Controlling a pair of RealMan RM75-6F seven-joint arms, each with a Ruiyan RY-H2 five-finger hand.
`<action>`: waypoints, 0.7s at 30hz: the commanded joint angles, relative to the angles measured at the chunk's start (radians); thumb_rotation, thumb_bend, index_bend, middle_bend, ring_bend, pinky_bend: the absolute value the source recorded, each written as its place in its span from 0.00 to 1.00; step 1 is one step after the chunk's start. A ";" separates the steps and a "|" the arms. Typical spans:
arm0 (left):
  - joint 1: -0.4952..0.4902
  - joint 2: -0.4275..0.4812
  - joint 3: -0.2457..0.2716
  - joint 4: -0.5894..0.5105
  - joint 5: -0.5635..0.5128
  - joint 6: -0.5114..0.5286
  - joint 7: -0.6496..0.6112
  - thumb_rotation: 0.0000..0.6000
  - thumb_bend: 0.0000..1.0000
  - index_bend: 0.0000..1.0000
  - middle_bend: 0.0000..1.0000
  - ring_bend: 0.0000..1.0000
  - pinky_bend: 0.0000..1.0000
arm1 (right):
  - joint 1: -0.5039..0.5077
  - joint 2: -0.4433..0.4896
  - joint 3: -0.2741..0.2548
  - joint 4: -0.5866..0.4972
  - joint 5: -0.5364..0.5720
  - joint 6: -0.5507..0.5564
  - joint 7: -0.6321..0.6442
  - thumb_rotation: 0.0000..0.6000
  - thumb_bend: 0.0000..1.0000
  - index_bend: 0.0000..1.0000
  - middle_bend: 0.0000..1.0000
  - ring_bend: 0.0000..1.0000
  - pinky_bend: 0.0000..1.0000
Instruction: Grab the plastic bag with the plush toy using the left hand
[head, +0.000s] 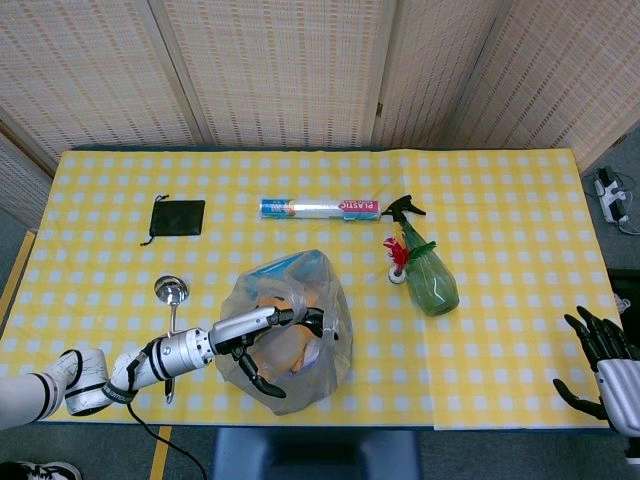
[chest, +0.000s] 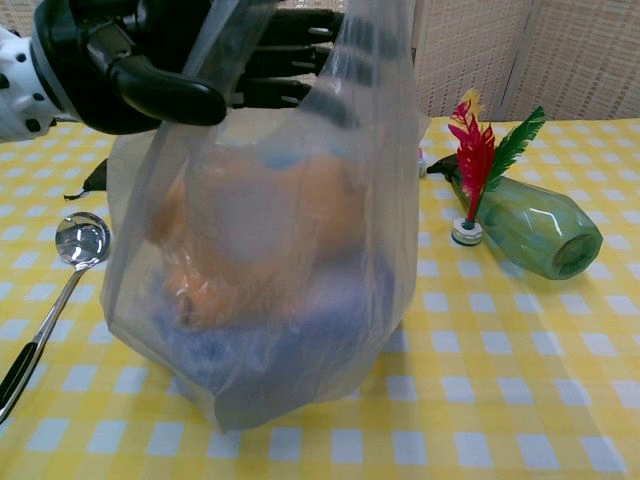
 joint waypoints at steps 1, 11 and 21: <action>-0.018 -0.013 -0.004 0.006 0.004 0.001 -0.040 1.00 0.10 0.16 0.25 0.18 0.26 | -0.001 -0.001 -0.001 0.002 -0.006 0.004 -0.001 1.00 0.31 0.00 0.00 0.00 0.00; -0.070 -0.008 -0.022 -0.027 0.025 -0.008 -0.020 1.00 0.10 0.16 0.25 0.19 0.27 | -0.007 0.000 -0.002 0.006 0.004 0.005 0.006 1.00 0.31 0.00 0.00 0.00 0.00; -0.122 -0.027 -0.028 -0.048 0.029 -0.038 -0.041 1.00 0.10 0.16 0.25 0.20 0.28 | -0.027 0.002 -0.005 0.022 -0.002 0.039 0.031 1.00 0.31 0.00 0.00 0.00 0.00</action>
